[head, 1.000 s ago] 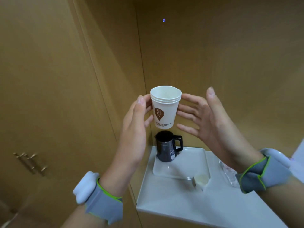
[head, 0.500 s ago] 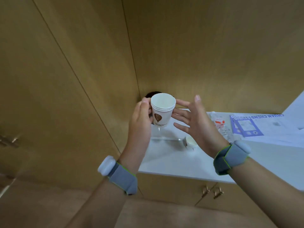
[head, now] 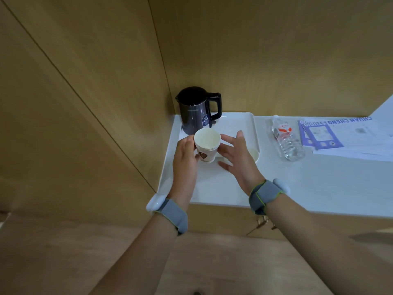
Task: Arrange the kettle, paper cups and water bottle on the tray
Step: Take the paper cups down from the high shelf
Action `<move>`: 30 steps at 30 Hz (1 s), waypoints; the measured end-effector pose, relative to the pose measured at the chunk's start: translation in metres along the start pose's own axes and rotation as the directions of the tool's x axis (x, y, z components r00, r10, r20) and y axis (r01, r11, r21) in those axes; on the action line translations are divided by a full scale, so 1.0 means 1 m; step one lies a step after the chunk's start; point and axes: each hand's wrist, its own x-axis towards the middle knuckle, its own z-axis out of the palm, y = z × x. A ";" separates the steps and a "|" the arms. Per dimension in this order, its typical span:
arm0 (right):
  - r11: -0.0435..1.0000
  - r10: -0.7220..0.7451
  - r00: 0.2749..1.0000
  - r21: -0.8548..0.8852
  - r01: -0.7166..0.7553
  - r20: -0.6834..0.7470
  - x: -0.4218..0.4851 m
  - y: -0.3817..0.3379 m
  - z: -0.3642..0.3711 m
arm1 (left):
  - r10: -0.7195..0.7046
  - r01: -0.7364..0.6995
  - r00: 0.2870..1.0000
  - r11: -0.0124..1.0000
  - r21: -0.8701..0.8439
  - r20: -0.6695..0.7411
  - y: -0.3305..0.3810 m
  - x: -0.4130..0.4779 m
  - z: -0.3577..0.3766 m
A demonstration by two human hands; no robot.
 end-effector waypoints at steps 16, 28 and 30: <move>0.986 0.162 0.987 -0.041 -0.163 -0.012 0.039 0.086 -0.005 | -0.241 0.240 0.971 0.970 0.050 0.010 -0.090 0.011 -0.003; 0.984 0.172 0.985 -0.039 -0.172 -0.010 0.049 0.095 -0.008 | -0.316 0.314 0.949 0.948 0.061 0.025 -0.104 0.017 -0.005; 0.982 0.185 0.983 -0.029 -0.185 -0.005 0.049 0.097 -0.009 | -0.323 0.321 0.946 0.945 0.066 0.026 -0.106 0.016 -0.005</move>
